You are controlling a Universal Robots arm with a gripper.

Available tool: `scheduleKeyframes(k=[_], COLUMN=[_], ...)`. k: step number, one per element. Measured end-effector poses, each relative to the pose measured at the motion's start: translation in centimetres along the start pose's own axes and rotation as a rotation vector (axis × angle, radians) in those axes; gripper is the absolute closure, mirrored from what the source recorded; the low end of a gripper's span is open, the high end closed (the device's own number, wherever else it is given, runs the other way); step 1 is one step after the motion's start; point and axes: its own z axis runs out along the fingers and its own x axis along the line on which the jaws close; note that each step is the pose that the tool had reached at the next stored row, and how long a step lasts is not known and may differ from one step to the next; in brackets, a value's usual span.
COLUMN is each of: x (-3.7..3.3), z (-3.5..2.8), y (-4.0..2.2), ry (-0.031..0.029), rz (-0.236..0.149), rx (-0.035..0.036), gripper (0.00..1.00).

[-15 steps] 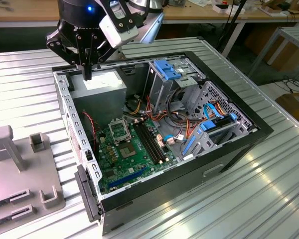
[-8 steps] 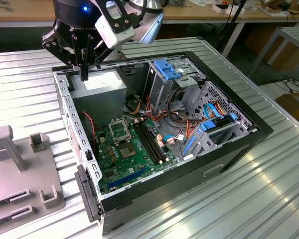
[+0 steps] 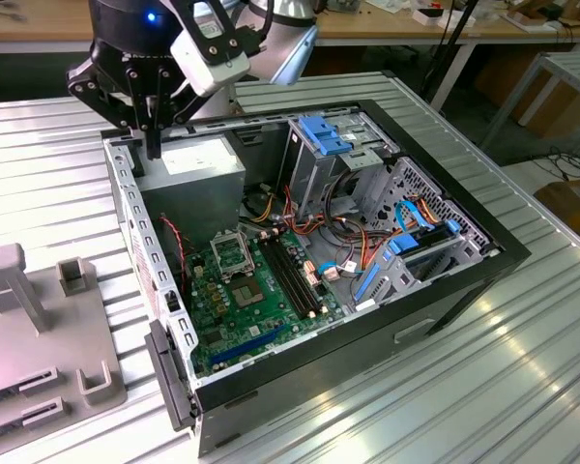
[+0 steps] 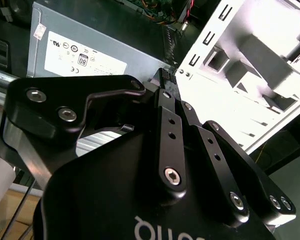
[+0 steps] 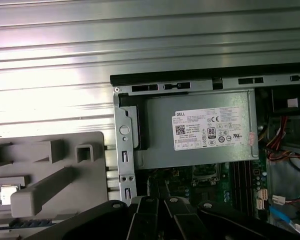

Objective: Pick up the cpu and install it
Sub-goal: 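Reach for the cpu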

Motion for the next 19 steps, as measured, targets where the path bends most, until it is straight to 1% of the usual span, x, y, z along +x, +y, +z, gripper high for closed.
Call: scheduleKeyframes(k=[6, 8, 14, 19], x=[0.59, 0.96, 1.52, 1.56], z=[0.02, 0.04, 0.06, 0.06], y=[-0.04, -0.07, -0.11, -0.12], ry=[0.0015, 0.0023, 0.0040, 0.0041], rz=[0.000, 0.000, 0.000, 0.000], rx=[0.0001, 0.0001, 0.0003, 0.0003], gripper=[0.89, 0.89, 0.89, 0.89])
